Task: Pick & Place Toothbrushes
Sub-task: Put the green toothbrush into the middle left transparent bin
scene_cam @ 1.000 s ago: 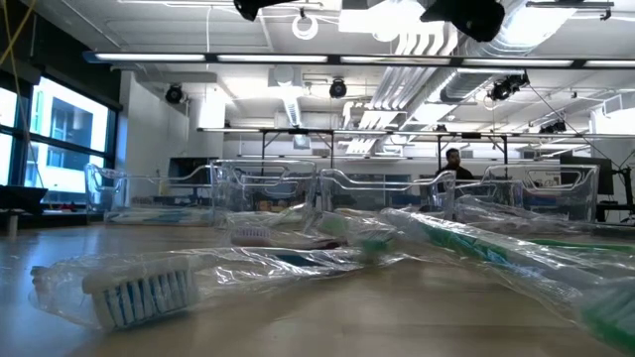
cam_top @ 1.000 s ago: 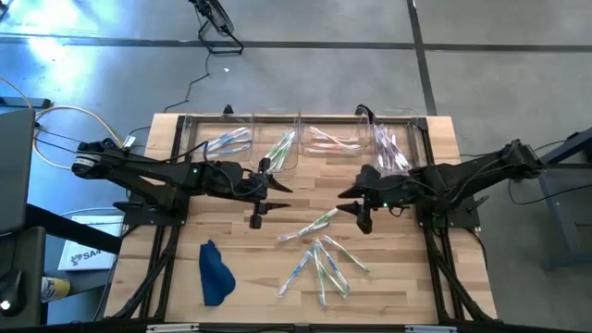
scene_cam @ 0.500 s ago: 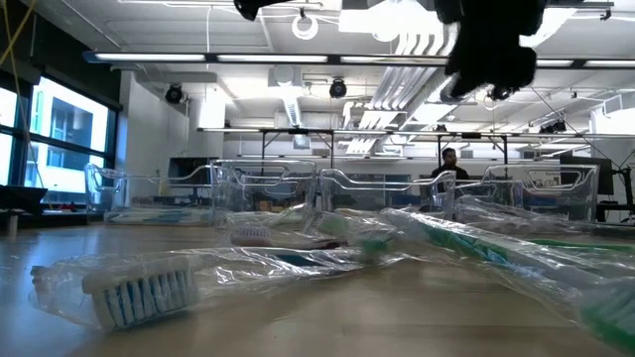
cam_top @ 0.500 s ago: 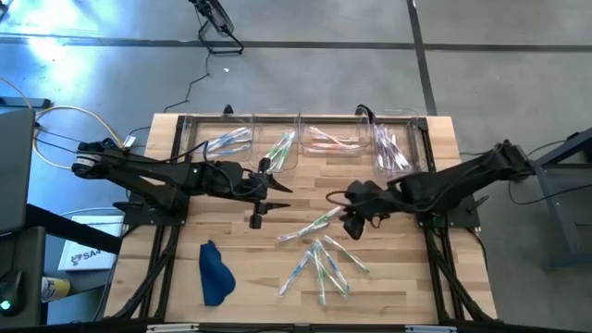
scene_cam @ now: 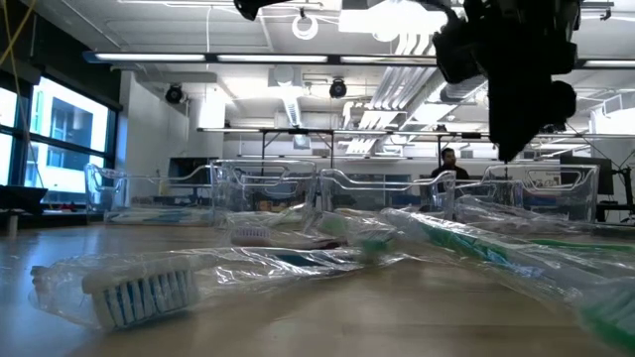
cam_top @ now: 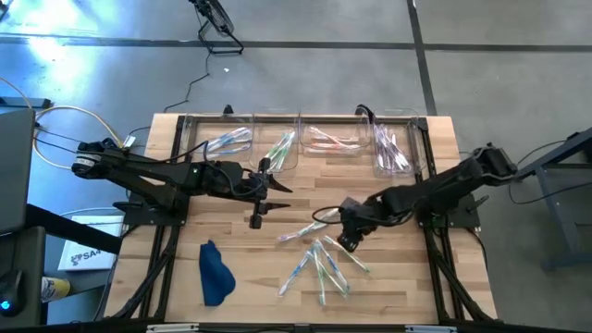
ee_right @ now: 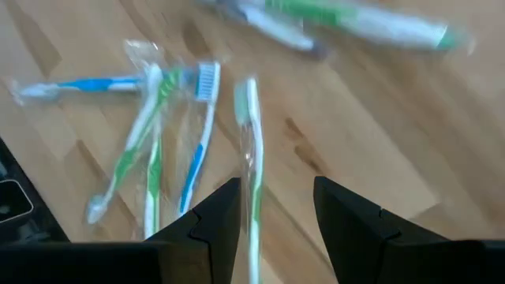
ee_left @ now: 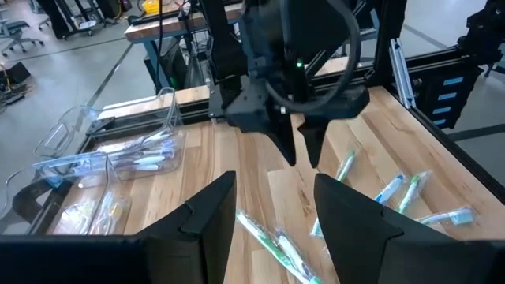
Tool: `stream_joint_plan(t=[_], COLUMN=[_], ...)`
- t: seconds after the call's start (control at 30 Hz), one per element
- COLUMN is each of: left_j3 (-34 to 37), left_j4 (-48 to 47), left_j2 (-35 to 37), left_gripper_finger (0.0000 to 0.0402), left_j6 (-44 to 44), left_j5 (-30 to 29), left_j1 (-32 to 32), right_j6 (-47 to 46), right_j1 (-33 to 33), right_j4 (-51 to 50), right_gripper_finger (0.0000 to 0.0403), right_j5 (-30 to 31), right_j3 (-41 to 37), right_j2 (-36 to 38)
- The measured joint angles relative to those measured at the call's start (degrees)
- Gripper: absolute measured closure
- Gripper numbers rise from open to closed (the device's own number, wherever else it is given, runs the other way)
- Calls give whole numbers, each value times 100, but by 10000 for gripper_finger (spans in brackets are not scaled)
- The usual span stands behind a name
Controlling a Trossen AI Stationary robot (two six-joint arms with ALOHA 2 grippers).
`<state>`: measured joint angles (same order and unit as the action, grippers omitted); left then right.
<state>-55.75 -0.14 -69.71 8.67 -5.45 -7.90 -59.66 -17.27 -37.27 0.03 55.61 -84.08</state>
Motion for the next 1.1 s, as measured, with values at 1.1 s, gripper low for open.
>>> stream_joint_plan(t=[1.1], left_j3=[0], left_j4=[2], left_j2=[0], left_gripper_finger=[235], left_j6=[0], left_j5=[-31], left_j1=[0], right_j6=[-1578], right_j1=[-1242], right_j4=[54], right_gripper_finger=[251], right_j5=[485], right_j3=[2], right_j2=[-439])
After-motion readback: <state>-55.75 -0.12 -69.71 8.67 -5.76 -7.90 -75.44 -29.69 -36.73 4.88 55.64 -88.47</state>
